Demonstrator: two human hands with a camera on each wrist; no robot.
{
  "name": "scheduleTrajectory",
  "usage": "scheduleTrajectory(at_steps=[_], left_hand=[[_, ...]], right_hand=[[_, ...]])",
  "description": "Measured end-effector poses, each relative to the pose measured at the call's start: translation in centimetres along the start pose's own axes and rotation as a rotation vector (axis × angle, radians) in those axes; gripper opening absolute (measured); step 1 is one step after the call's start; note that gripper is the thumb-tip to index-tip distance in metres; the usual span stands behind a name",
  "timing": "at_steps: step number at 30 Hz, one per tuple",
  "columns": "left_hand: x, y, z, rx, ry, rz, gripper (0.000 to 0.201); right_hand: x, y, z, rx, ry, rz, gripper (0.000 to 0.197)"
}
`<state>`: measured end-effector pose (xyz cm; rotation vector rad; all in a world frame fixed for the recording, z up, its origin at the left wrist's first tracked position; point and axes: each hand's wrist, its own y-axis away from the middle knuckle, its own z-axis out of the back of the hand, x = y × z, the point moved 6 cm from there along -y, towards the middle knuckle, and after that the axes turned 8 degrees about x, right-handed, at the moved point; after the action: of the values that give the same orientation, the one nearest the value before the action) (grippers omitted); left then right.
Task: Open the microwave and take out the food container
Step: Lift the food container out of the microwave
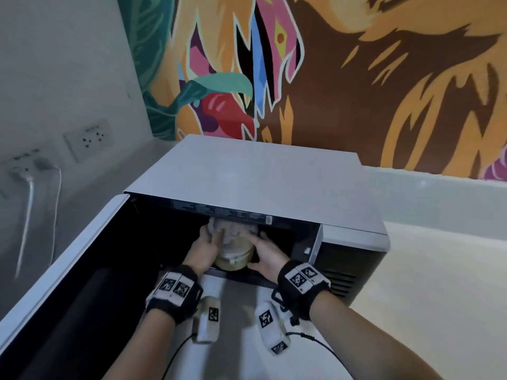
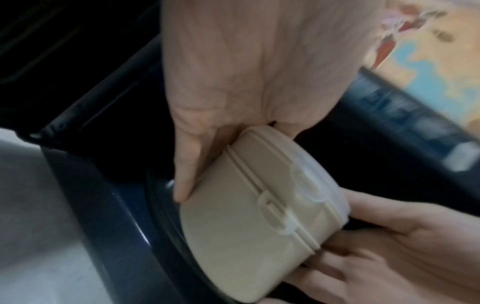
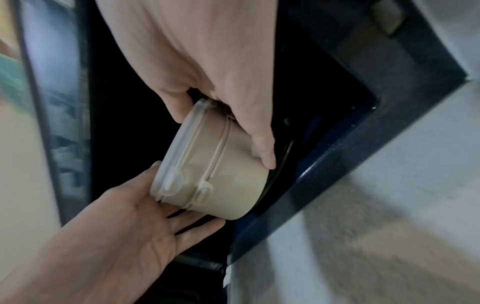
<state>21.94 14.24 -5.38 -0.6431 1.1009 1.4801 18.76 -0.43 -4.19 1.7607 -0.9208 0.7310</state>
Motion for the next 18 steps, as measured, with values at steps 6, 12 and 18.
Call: scheduleTrajectory(at_steps=[6,12,18], left_hand=[[1.0,12.0,-3.1,-0.01,-0.036,-0.031,0.036],[2.3,20.6,-10.5,0.122,-0.134,0.047,0.041],[-0.5,23.3,-24.8,0.421,-0.116,-0.077,0.045]], right_hand=[[-5.3,6.7,2.1,0.173,0.041,-0.079,0.064],[-12.0,15.8,8.3,0.159,0.053,-0.207,0.041],[-14.1,25.3,20.5,-0.119,-0.03,-0.09,0.034]])
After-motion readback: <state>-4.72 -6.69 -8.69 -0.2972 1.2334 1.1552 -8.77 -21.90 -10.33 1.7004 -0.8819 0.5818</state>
